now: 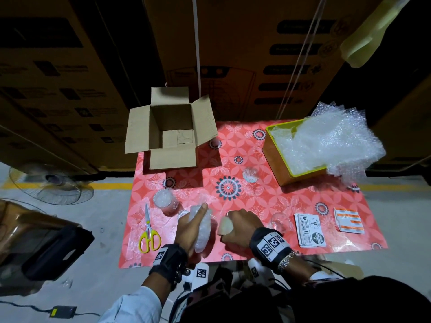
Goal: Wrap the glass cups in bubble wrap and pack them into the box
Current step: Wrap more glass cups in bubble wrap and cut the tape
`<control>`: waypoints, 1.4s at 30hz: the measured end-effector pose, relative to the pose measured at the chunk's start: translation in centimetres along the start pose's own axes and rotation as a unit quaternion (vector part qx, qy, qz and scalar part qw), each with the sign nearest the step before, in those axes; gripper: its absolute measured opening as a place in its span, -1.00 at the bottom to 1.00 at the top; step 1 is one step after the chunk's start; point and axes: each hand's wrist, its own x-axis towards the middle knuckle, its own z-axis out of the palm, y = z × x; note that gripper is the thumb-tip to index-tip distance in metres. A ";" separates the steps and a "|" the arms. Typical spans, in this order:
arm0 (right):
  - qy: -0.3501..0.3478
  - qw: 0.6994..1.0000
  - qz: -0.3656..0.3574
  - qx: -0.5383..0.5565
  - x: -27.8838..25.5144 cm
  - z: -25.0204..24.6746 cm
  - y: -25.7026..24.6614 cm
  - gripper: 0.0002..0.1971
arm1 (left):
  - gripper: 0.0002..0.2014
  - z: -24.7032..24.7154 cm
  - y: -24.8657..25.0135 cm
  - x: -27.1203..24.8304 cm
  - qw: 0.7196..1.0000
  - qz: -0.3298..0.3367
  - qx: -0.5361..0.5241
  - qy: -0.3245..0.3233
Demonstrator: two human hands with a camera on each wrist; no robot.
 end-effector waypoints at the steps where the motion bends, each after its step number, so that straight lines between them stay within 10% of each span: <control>1: -0.001 1.000 0.004 0.004 0.0 0.2 0.2 -0.56 | -0.31 0.0 -0.1 0.1 1.000 -0.004 -0.019 -0.009; 11: 0.009 0.990 -0.051 0.132 -0.4 0.2 1.0 -0.56 | -0.17 -1.4 -1.5 0.3 0.958 -0.178 -0.170 -0.149; 17: 0.035 0.991 -0.064 0.114 -0.3 0.6 1.2 -0.56 | -0.28 -1.1 -0.3 1.4 0.980 -0.172 -0.087 -0.045; 26: 0.021 0.999 -0.041 -0.006 1.3 1.0 0.2 -0.59 | -0.37 0.7 -1.8 1.7 0.996 0.017 0.084 0.036; 42: -0.039 0.998 -0.013 -0.045 2.5 2.5 1.7 -0.44 | -0.13 -2.3 -2.7 1.6 0.992 -0.116 -0.037 0.033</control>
